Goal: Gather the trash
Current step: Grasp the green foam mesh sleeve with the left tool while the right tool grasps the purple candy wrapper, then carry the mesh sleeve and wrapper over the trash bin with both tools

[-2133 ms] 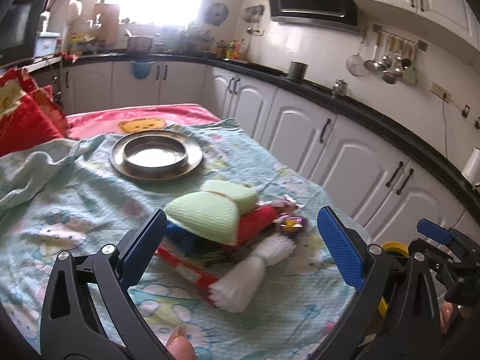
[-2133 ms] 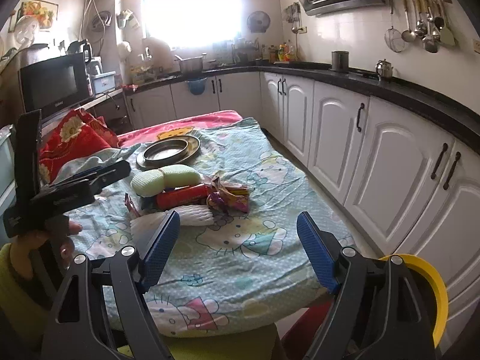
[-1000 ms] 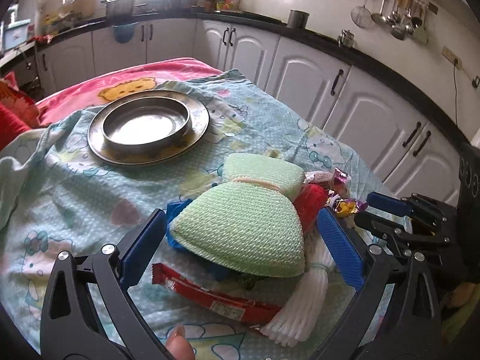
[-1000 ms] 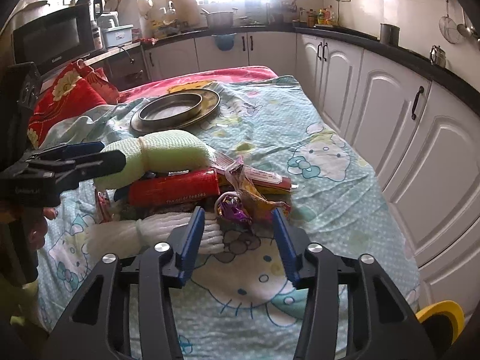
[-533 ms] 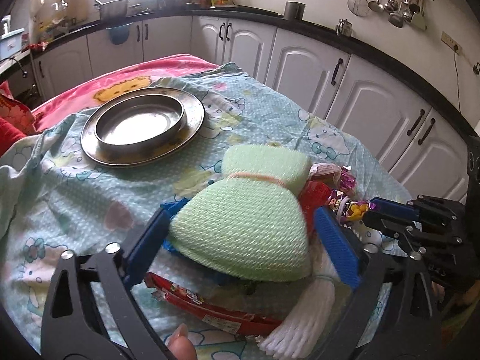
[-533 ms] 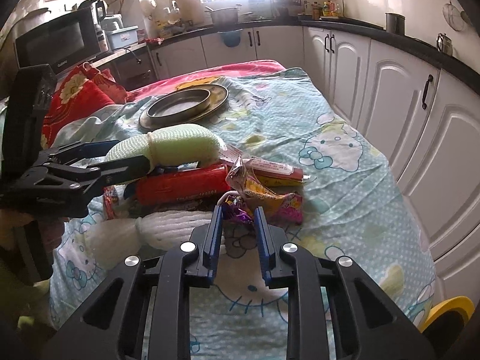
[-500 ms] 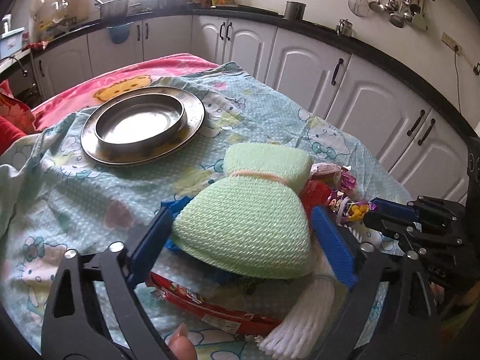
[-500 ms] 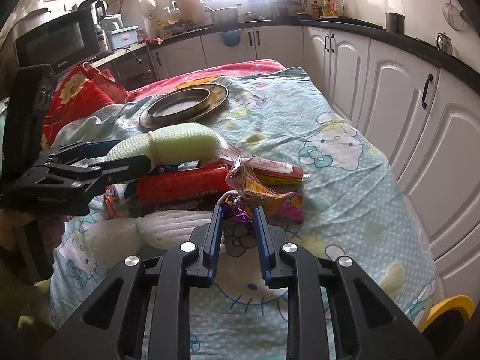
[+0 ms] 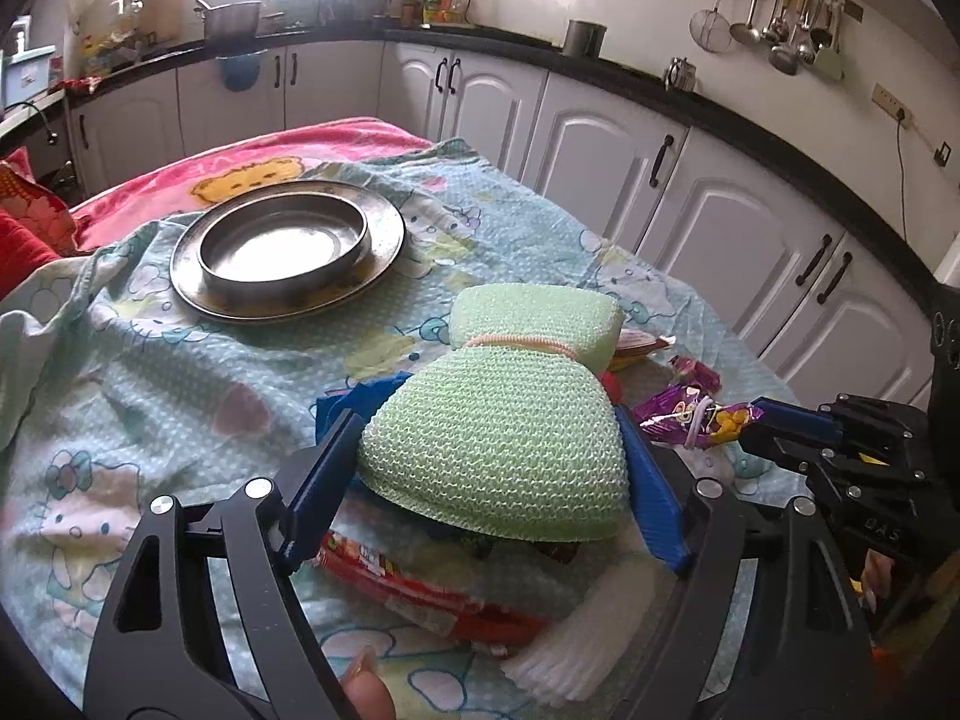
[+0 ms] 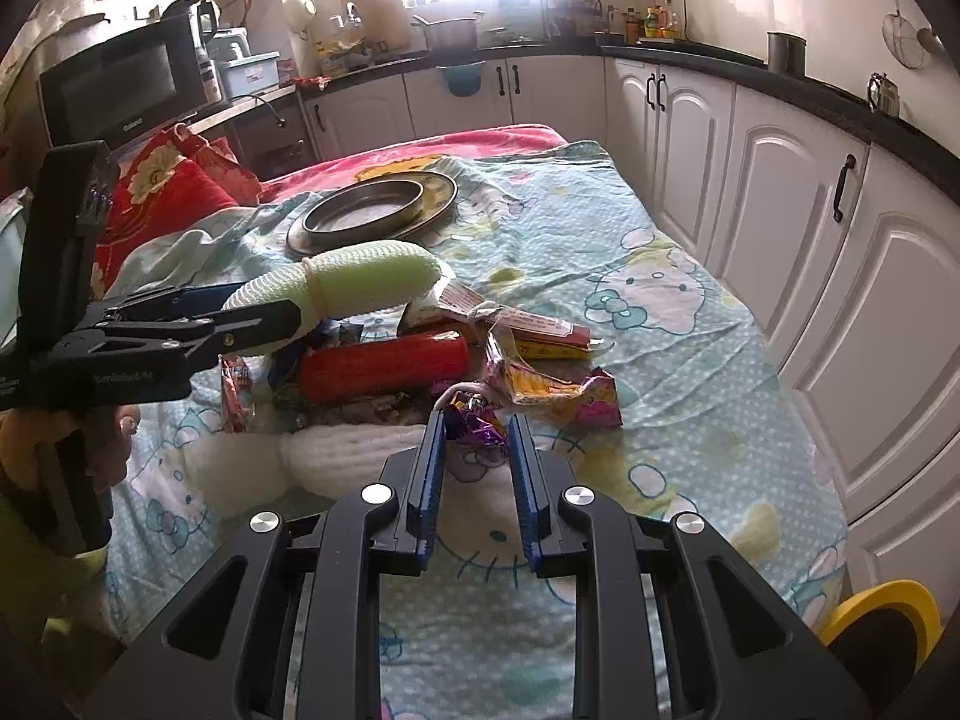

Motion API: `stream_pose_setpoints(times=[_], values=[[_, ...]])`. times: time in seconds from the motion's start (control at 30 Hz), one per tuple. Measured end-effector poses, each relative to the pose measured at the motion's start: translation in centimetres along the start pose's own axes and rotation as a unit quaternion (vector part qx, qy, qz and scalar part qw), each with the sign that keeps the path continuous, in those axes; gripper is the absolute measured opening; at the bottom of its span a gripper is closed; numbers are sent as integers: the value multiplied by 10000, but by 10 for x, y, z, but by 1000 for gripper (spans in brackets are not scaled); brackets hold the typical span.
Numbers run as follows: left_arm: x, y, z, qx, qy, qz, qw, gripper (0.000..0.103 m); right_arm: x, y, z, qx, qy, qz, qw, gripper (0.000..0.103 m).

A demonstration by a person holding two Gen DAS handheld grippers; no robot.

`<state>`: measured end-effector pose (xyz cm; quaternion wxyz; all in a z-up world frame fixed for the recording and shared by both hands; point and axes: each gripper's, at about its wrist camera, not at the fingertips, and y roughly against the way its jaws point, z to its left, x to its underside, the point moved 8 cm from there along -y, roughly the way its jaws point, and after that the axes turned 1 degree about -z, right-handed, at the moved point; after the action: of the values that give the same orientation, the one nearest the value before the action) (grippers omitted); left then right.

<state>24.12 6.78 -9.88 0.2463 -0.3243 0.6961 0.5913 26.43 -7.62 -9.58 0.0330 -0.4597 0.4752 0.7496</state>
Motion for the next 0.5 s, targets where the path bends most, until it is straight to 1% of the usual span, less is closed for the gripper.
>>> stream_pose_setpoints(times=[0.2, 0.5], values=[[-3, 21, -4, 58, 33, -194, 9998, 73, 7, 17, 5, -30, 52, -25, 10000, 21], [-4, 48, -21, 211, -62, -430, 9988, 73, 22, 45, 14, -44, 137, -65, 9999, 21]])
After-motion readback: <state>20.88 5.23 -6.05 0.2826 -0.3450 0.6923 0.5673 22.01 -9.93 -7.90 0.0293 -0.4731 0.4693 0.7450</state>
